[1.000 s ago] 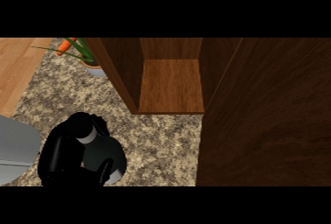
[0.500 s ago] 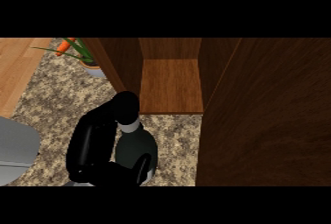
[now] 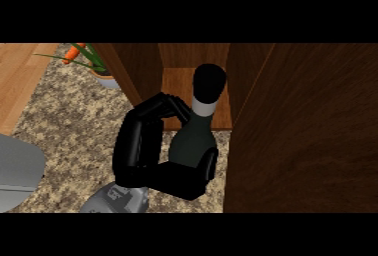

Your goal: Pick up the wine, place it into the cabinet and close the cabinet

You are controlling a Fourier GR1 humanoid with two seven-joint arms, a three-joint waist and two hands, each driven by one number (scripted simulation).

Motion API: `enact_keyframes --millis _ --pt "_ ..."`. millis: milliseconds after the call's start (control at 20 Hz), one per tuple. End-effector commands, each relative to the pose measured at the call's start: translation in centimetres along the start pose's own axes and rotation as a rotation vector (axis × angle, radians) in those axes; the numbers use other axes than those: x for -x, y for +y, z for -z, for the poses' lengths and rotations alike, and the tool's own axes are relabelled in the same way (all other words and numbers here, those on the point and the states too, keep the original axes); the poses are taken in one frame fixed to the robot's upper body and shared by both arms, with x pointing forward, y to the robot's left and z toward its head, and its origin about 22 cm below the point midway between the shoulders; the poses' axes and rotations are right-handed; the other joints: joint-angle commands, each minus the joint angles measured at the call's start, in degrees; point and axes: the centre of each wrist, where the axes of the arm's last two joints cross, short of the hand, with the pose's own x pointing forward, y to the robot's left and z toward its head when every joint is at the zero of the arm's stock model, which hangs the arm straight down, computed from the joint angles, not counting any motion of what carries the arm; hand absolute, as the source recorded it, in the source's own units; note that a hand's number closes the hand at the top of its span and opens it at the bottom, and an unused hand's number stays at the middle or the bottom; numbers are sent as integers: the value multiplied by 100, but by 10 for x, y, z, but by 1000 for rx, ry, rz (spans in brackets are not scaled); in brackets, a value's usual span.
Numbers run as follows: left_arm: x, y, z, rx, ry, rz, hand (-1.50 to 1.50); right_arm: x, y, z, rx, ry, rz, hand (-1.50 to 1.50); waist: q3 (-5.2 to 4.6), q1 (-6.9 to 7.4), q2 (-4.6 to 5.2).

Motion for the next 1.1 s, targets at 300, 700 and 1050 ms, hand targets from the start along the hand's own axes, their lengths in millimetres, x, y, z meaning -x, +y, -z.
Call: enact_keyframes --millis 300,700,1050 --pt "9 -27 42 -41 -10 78 150 -20 -12 -13 -20 -64 19 -150 0 -5 8" --pt "35 -30 25 -101 7 38 150 -23 2 -27 -33 -77 4 -150 -4 -36 7" --pt "62 -22 25 -139 12 10 150 -26 5 -22 -34 -63 21 -150 -7 -47 14"
